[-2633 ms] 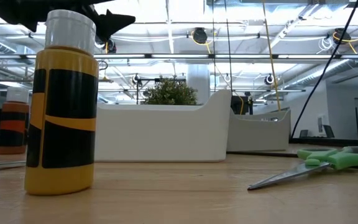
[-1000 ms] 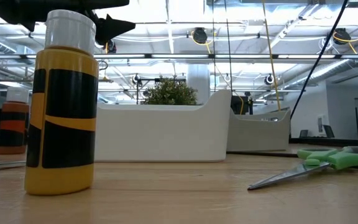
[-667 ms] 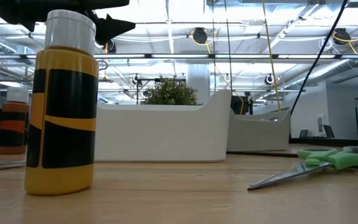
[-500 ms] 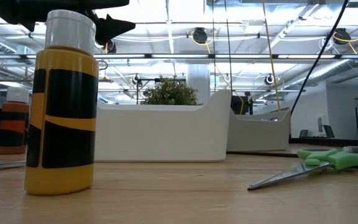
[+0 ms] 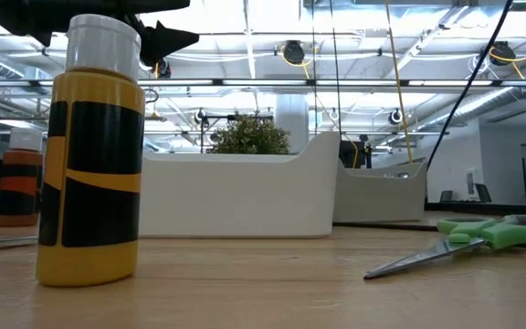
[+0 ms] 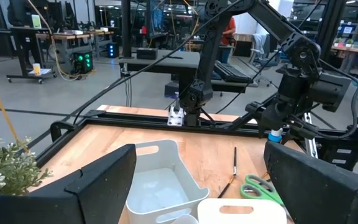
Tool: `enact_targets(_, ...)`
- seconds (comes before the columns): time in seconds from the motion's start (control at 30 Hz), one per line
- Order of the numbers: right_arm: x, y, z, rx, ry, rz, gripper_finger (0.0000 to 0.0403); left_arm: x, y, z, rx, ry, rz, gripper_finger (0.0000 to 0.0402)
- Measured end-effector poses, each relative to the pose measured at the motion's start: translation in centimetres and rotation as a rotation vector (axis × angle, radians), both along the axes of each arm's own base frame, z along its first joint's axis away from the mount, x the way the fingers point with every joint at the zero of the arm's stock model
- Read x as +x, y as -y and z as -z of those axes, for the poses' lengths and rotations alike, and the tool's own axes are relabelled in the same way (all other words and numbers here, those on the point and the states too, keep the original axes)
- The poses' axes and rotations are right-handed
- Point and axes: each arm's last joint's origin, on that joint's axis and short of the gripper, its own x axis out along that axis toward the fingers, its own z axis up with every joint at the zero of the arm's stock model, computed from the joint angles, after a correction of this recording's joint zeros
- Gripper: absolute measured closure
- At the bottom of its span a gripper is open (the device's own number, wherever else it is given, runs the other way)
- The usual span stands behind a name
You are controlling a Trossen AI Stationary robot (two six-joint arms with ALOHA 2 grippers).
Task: Pick & Place Paint Supplies
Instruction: Put the blue paint bottle into the transparent bin
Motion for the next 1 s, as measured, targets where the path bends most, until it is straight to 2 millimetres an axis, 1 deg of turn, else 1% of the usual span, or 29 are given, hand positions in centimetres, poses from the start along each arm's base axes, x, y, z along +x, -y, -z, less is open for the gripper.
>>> enact_targets(0.2, -0.1, 0.0, -0.1, 0.011, -0.009, -0.003, 0.0233, 0.0, 0.0, 0.0, -0.006, -0.004, 0.0, 0.0034)
enact_targets(0.33, -0.2, 0.4, -1.2, 0.04, 0.021, -0.006, 0.0276, 0.2, 0.0, 0.3, -0.04, -0.012, 0.0, 0.0034)
enact_targets(0.47, -0.3, 1.4, -3.1, 0.055, 0.112, 0.004, 0.0276, 0.7, 0.0, 0.6, -0.118, -0.017, 0.005, 0.0034)
enact_targets(0.53, -0.3, 2.0, -4.0, 0.054, 0.175, -0.016, 0.0275, 1.2, 0.0, 1.0, -0.123, -0.038, 0.004, 0.0034)
enact_targets(0.67, 0.1, 3.4, -5.6, 0.02, 0.313, -0.079, 0.0256, 2.2, -0.1, 1.7, -0.161, -0.035, 0.006, 0.0034)
enact_targets(0.73, 0.5, 4.2, -6.2, -0.017, 0.379, -0.126, 0.0255, 2.8, 0.1, 2.1, -0.192, -0.034, 0.023, 0.0034)
enact_targets(0.83, 1.5, 5.5, -6.9, -0.072, 0.451, -0.201, 0.0267, 3.9, 0.7, 2.4, -0.217, -0.053, 0.087, 0.0034)
enact_targets(0.9, 2.3, 6.2, -7.2, -0.099, 0.488, -0.255, 0.0273, 5.0, 1.3, 2.0, -0.212, -0.067, 0.114, 0.0034)
enact_targets(1.0, 4.0, 7.3, -7.6, -0.107, 0.549, -0.34, 0.0274, 6.9, 2.4, 1.4, -0.175, -0.137, 0.154, 0.0034)
